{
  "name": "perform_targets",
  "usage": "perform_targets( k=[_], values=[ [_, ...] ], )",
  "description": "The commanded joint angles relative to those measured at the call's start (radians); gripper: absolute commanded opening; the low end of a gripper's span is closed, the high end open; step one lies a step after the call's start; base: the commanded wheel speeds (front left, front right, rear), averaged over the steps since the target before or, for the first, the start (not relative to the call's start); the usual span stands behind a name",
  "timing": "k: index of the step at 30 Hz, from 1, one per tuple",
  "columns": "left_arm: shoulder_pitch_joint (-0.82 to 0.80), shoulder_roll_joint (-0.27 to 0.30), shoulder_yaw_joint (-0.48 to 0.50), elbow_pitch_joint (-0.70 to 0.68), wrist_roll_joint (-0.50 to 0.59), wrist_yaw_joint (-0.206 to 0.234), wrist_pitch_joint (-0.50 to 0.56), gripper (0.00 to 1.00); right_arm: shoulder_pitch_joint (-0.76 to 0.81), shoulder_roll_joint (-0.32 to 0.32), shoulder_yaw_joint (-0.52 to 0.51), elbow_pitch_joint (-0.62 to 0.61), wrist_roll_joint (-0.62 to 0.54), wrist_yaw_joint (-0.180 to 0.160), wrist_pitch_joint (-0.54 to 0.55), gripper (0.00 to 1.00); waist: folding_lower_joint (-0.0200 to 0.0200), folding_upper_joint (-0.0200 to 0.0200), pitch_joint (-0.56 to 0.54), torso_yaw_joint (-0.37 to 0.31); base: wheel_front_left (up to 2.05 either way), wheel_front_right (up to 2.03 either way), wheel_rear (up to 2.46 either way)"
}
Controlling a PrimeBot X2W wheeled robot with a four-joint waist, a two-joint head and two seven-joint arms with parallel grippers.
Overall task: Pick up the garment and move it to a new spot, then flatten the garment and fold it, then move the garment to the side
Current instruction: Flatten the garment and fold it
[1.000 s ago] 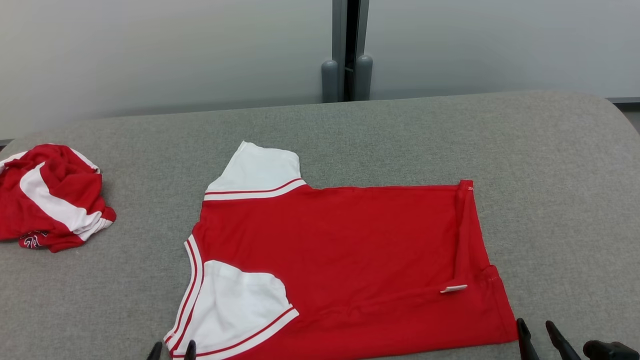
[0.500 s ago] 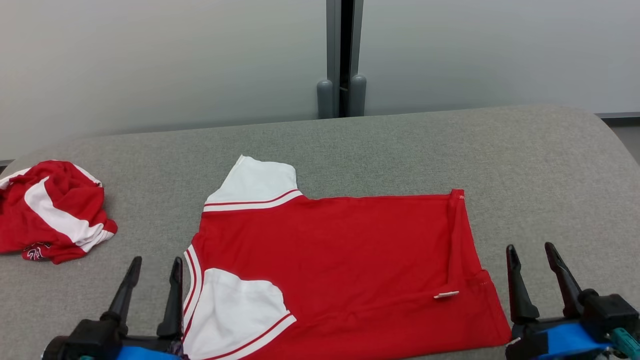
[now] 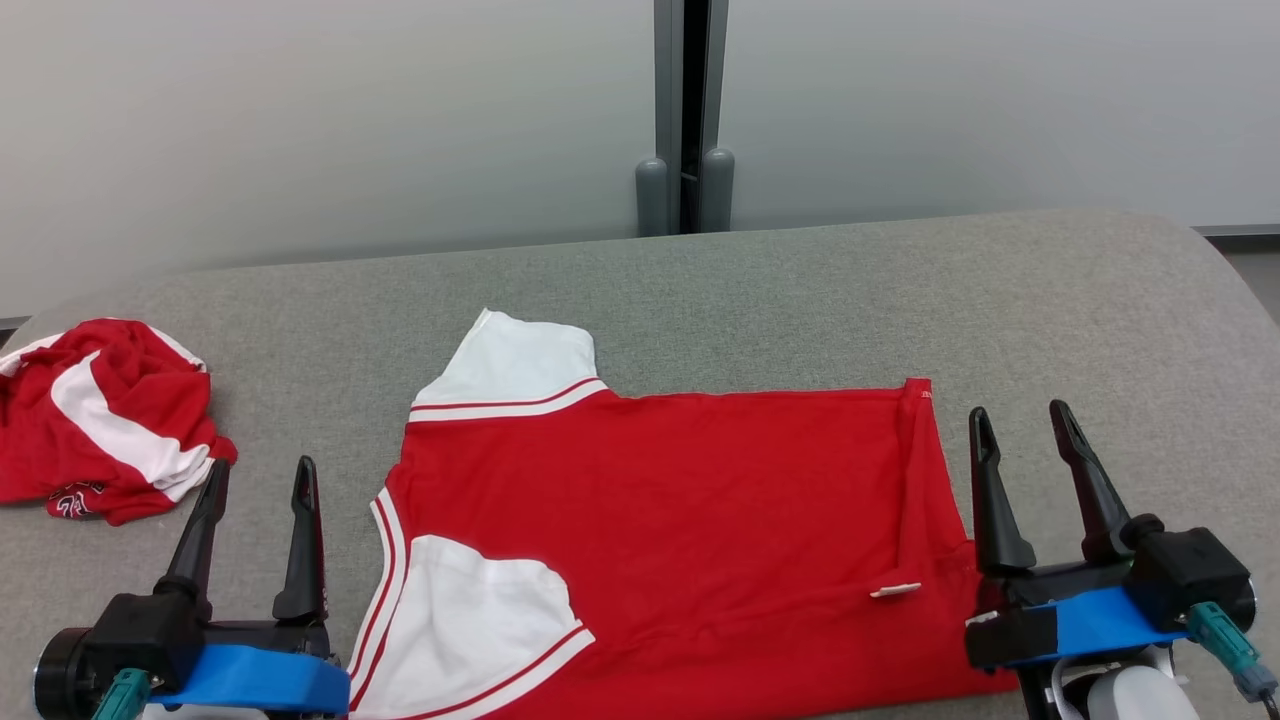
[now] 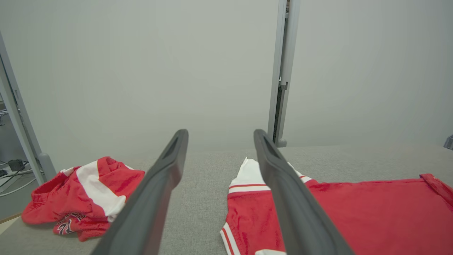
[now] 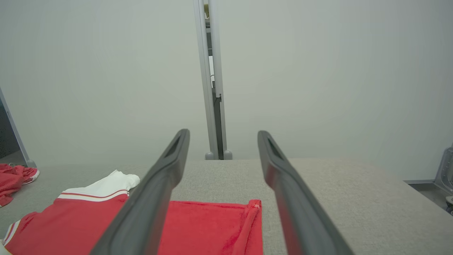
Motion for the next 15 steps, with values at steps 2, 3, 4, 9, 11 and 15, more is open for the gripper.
perform_targets(
  k=[2, 3, 4, 9, 11, 15],
  values=[
    [0.001, 0.0, 0.014, 0.024, 0.006, -0.003, 0.001, 1.0, 0.013, 0.007, 0.004, 0.014, -0.004, 0.0, 0.0, 1.0, 0.0, -0.0001, 0.0, 0.004, 0.0, 0.0, 0.0],
    [0.004, -0.001, 0.017, 0.034, 0.007, -0.004, 0.001, 1.0, 0.015, 0.008, 0.002, 0.021, -0.004, 0.0, 0.0, 1.0, 0.0, -0.0001, 0.0, 0.005, 0.0, 0.0, 0.0],
    [0.005, -0.001, 0.02, 0.042, 0.009, -0.005, 0.001, 1.0, 0.017, 0.009, 0.002, 0.028, -0.003, 0.0, 0.0, 1.0, 0.0, -0.0001, 0.0, 0.006, 0.0, 0.0, 0.0],
    [0.007, -0.005, 0.03, 0.074, 0.014, -0.008, 0.001, 1.0, 0.022, 0.011, 0.005, 0.063, -0.003, 0.0, 0.0, 1.0, 0.0, -0.0001, -0.001, 0.007, 0.0, 0.0, 0.0],
    [0.003, -0.006, 0.029, 0.082, 0.016, -0.007, 0.001, 1.0, 0.019, 0.011, 0.005, 0.071, -0.002, 0.0, 0.0, 1.0, 0.0, -0.0001, 0.0, 0.008, 0.0, 0.0, 0.0],
    [-0.009, -0.008, 0.026, 0.091, 0.018, -0.009, 0.001, 1.0, 0.01, 0.011, 0.004, 0.084, -0.002, 0.0, 0.0, 1.0, 0.0, -0.0001, 0.004, 0.008, 0.0, 0.0, 0.0]
  ],
)
